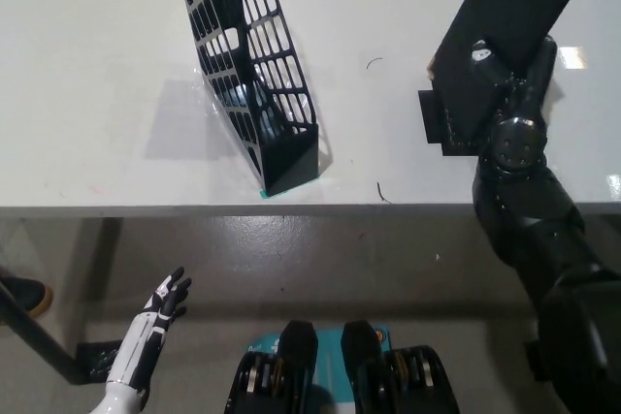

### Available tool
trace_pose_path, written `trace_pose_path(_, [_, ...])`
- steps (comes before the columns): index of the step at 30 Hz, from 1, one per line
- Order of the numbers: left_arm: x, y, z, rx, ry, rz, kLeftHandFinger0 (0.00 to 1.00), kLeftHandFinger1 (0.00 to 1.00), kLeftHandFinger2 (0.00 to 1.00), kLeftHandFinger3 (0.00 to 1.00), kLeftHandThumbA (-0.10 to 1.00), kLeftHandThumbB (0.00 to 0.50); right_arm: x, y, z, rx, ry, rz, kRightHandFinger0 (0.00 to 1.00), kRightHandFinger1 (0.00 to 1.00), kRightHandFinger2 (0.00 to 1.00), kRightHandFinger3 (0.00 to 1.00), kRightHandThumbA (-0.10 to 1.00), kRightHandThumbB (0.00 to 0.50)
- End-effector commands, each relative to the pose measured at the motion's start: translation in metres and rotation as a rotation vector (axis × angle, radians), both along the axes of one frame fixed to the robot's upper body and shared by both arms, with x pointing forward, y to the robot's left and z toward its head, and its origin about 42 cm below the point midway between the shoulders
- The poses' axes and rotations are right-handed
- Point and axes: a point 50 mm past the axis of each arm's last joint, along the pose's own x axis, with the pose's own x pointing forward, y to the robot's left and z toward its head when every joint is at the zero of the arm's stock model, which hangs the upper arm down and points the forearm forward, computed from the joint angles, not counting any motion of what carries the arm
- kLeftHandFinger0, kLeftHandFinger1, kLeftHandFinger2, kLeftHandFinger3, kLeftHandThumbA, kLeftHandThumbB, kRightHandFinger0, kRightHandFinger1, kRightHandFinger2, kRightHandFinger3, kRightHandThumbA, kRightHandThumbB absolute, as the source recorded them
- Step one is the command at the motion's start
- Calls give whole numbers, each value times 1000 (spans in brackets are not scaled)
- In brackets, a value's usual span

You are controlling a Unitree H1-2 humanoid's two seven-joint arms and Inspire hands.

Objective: A notebook is kept standing on the table on the right hand side and a black shelf is kept on the left hand side and the robot uses its right hand to grab the notebook and places it in the shelf

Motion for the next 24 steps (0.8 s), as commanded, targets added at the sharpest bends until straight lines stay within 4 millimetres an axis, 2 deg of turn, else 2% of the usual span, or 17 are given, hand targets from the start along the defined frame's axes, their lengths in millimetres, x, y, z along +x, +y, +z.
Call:
trace_pose_path(1, [3, 2, 7, 19, -49, -16, 1000, 1000, 1000, 1000, 1000, 153, 12, 6, 60, -30, -251, -48, 0, 27, 447, 537, -100, 135])
trace_pose_path(3, [3, 2, 7, 23, -40, -12, 1000, 1000, 1000, 1000, 1000, 169, 11, 6, 65, -47, -274, -52, 0, 2, 403, 462, -100, 149])
trace_pose_path(5, [3, 1, 8, 14, -44, -18, 1000, 1000, 1000, 1000, 1000, 155, 11, 6, 69, -60, -297, -45, 0, 0, 351, 389, -100, 148])
trace_pose_path(6, [3, 1, 8, 12, -48, -20, 1000, 1000, 1000, 1000, 1000, 152, 10, 6, 73, -68, -319, -44, 0, 0, 310, 436, -100, 156])
trace_pose_path(7, [3, 1, 8, 12, -50, -19, 1000, 1000, 1000, 1000, 1000, 152, 10, 6, 75, -73, -329, -45, 0, 0, 284, 402, -100, 157])
trace_pose_path(8, [3, 1, 8, 12, -47, -17, 1000, 1000, 1000, 1000, 1000, 161, 9, 7, 79, -94, -355, -48, 0, 0, 261, 582, -100, 175])
trace_pose_path(9, [3, 1, 8, 13, -44, -16, 1000, 1000, 1000, 1000, 1000, 174, 8, 7, 84, -125, -381, -51, 0, 0, 224, 608, -100, 170])
trace_pose_path(10, [3, 1, 7, 16, -46, -15, 1000, 1000, 1000, 1000, 1000, 176, 7, 7, 90, -167, -406, -48, 0, 0, 216, 312, -100, 154])
trace_pose_path(11, [3, 1, 7, 15, -46, -15, 1000, 1000, 1000, 1000, 1000, 174, 6, 7, 93, -166, -417, -44, 0, 0, 224, 181, -100, 140])
trace_pose_path(12, [3, 1, 7, 16, -46, -15, 1000, 1000, 1000, 1000, 1000, 174, 3, 10, 102, -164, -465, -30, 0, 0, 262, 174, -100, 138])
trace_pose_path(13, [3, 1, 8, 18, -48, -15, 1000, 1000, 1000, 1000, 1000, 173, -3, 14, 116, -188, -531, -22, 0, 0, 290, 191, -100, 132])
trace_pose_path(15, [5, 1, 9, 18, -48, -20, 1000, 1000, 1000, 1000, 1000, 173, -12, 19, 132, -206, -580, -13, 0, 24, 432, 435, -100, 112])
trace_pose_path(16, [5, 1, 9, 19, -48, -22, 1000, 1000, 1000, 1000, 1000, 153, -23, 25, 147, -200, -635, 11, 0, 43, 484, 527, -100, 105])
trace_pose_path(18, [5, 1, 9, 16, -49, -21, 1000, 1000, 1000, 1000, 1000, 149, -41, 33, 167, -202, -725, 54, 0, 84, 541, 581, -100, 104])
trace_pose_path(20, [5, 2, 9, 13, -49, -20, 1000, 1000, 1000, 1000, 1000, 151, -58, 42, 185, -215, -779, 67, 0, 103, 555, 604, -100, 116])
trace_pose_path(24, [5, 2, 9, 9, -55, -20, 1000, 1000, 1000, 1000, 1000, 155, -85, 59, 205, -235, -849, 96, 0, 129, 595, 727, -100, 113])
